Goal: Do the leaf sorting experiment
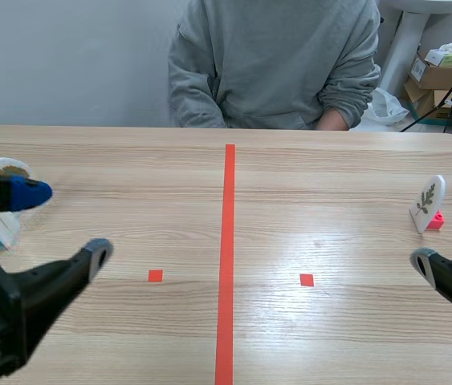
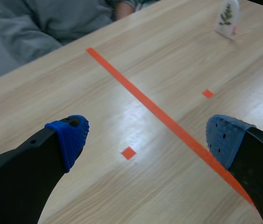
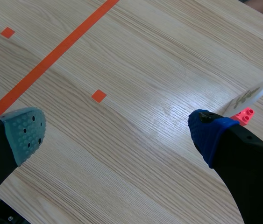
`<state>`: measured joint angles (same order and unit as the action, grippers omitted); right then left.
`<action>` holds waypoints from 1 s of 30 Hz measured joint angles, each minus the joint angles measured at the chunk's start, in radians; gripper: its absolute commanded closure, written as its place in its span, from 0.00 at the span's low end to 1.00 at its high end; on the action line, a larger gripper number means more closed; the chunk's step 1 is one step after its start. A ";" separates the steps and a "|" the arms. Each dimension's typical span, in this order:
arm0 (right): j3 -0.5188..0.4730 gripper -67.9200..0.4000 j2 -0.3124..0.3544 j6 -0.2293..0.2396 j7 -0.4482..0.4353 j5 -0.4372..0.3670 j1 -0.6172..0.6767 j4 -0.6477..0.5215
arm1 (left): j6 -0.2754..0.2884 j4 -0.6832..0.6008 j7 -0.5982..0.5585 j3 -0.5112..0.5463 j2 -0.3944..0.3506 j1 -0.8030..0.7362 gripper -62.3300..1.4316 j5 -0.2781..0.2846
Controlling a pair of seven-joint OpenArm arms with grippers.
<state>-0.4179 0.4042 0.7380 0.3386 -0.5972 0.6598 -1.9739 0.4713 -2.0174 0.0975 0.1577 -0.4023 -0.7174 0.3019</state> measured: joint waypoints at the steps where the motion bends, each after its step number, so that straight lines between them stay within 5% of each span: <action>1: 0.000 0.07 0.000 0.000 0.000 0.000 0.000 0.000 | -0.007 0.000 0.000 -0.023 0.000 0.000 0.14 -0.012; 11: 0.000 0.07 0.000 0.000 -0.042 0.000 0.000 0.047 | -0.037 0.010 -0.015 -0.105 0.000 0.000 0.14 -0.016; 30: 0.000 0.10 0.000 0.000 -0.068 0.056 0.023 0.095 | -0.032 0.016 -0.080 -0.004 0.000 -0.100 0.14 0.013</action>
<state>-0.4175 0.4042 0.7380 0.2707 -0.5415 0.6823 -1.8786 0.4389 -2.0014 0.0177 0.1539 -0.4019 -0.8169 0.3153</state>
